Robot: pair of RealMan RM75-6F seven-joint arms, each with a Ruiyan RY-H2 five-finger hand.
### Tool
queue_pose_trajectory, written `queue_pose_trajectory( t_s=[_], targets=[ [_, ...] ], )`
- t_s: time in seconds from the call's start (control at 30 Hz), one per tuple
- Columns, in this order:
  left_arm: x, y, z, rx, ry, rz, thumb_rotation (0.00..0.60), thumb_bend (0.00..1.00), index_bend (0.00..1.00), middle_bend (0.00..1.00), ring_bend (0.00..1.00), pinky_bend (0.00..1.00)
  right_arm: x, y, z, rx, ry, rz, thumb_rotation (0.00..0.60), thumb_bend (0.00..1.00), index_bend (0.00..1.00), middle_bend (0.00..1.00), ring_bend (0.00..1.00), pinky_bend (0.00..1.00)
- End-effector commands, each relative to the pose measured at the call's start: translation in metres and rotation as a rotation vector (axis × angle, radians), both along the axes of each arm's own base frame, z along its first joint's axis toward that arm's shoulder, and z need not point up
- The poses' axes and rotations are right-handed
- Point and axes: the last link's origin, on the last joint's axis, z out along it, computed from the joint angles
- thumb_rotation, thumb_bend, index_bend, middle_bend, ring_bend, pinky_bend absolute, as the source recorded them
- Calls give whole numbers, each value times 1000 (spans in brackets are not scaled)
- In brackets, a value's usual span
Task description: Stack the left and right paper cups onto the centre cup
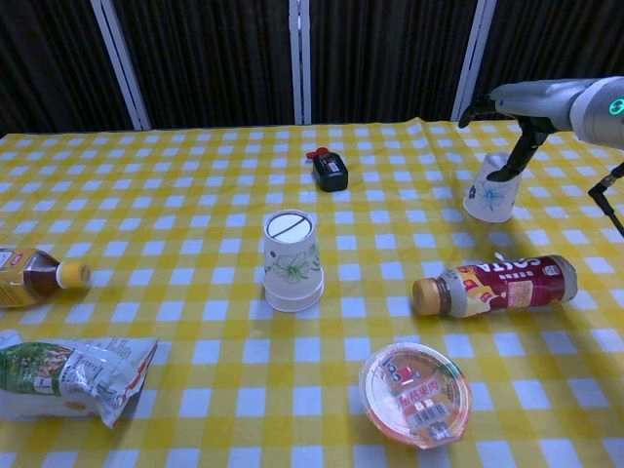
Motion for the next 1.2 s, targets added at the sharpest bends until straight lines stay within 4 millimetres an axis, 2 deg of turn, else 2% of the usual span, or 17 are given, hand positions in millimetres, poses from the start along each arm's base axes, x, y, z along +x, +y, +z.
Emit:
queue_pose_trajectory(
  t_s=[0.03, 0.53, 0.73, 0.97, 1.1, 1.2],
  targets=[
    [2, -2, 1, 5, -2, -12, 600, 101, 0, 0, 0, 0, -5, -7, 4, 8, 32, -37, 600, 191, 183, 0, 0, 0],
    [3, -4, 1, 2, 2, -16, 600, 101, 0, 0, 0, 0, -26, -24, 1, 12, 66, -114, 600, 198, 239, 0, 0, 0],
    [4, -4, -1, -4, 4, -17, 600, 100, 0, 0, 0, 0, -31, -26, -1, 3, 57, -124, 600, 241, 322, 0, 0, 0],
    [4, -5, 1, 4, 2, -18, 600, 100, 0, 0, 0, 0, -19, -24, -2, -24, 19, -64, 600, 306, 457, 55, 0, 29],
    [4, -4, 1, 5, 6, -16, 600, 100, 0, 0, 0, 0, -8, -19, 3, -32, -10, -27, 600, 311, 468, 65, 0, 31],
    [3, -4, 1, 6, 7, -13, 600, 100, 0, 0, 0, 0, 8, -11, 11, -41, -48, 29, 600, 306, 467, 65, 0, 31]
  ],
)
